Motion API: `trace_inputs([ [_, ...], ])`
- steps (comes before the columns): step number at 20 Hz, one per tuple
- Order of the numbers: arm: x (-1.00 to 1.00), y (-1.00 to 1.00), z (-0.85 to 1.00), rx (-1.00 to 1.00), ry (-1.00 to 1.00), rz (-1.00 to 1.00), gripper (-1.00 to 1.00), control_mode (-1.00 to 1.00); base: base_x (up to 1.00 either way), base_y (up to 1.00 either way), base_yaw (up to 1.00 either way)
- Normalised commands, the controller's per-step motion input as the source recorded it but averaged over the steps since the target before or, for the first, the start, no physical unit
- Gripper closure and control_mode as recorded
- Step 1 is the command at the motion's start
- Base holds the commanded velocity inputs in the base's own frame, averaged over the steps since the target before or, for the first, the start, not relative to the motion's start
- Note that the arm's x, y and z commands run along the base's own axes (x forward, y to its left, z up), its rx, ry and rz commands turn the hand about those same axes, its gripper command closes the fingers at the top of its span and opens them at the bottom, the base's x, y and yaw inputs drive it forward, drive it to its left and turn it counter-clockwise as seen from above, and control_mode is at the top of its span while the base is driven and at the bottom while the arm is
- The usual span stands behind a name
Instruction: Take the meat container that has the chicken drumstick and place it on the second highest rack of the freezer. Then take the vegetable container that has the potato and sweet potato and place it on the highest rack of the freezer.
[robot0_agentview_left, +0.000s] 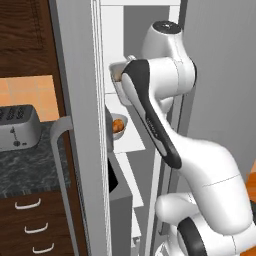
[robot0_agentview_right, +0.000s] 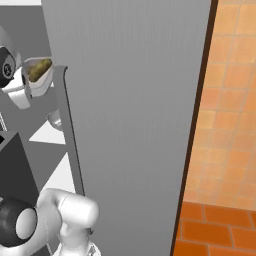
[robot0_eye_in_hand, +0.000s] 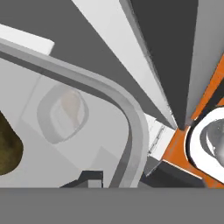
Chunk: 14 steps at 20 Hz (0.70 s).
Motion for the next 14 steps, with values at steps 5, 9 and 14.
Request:
trace_inputs([
  [5,0.89,0.22,0.0,0.0,-0.01,-0.06,1.0,-1.0,0.0,0.0,0.0],
  [9,0.84,0.12,0.0,0.0,0.0,-0.01,1.0,-1.0,0.0,0.0,0.0],
  [14,0.84,0.14,-0.05,0.0,0.0,-0.02,1.0,-1.0,0.0,0.0,0.0],
])
